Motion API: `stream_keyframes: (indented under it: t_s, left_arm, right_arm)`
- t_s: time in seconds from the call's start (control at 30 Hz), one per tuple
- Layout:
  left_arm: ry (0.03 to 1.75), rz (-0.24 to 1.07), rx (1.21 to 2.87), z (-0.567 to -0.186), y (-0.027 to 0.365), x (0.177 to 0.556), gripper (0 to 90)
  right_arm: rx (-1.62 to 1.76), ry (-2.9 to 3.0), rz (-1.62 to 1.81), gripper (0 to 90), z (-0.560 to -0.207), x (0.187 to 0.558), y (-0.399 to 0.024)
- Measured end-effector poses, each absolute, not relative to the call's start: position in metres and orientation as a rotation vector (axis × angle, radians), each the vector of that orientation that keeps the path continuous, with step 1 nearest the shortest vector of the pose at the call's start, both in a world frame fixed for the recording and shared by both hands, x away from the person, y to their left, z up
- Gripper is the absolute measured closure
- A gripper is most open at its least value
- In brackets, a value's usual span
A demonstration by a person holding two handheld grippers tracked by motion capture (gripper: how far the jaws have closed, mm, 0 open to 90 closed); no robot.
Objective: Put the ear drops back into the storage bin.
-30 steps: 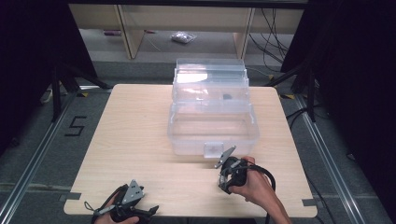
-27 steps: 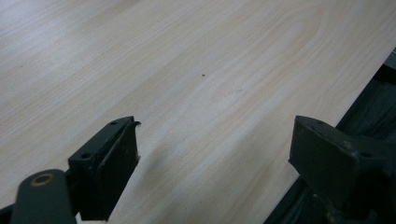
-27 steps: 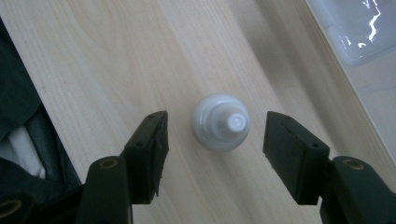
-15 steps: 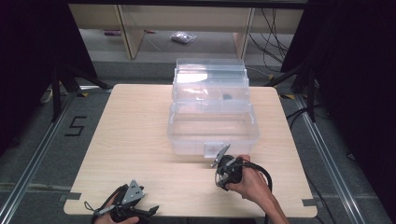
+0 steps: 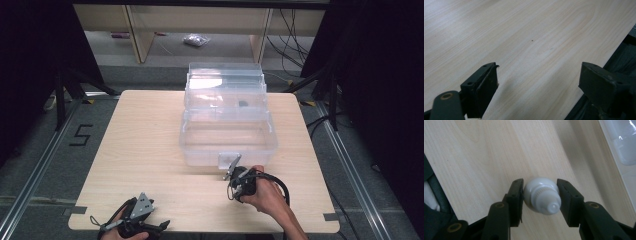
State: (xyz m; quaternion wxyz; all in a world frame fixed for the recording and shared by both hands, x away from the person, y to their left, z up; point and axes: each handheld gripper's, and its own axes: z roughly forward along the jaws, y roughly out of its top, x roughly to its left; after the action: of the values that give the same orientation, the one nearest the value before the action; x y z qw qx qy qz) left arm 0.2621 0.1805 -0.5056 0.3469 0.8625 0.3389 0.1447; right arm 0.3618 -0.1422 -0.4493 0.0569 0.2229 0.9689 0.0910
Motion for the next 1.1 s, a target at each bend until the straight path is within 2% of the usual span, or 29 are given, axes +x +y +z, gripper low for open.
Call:
stream_keyframes:
  t_s: [0.33,1.1]
  left_arm:
    - [0.88,0.376,2.237,-0.506,0.18,0.262,14.9]
    - [0.876,0.377,2.247,-0.506,0.181,0.262,14.9]
  right_arm:
    - [0.641,2.946,0.307,60.0,-0.447,0.364,-0.144]
    - [0.677,2.933,0.326,60.1,-0.41,0.374,-0.157]
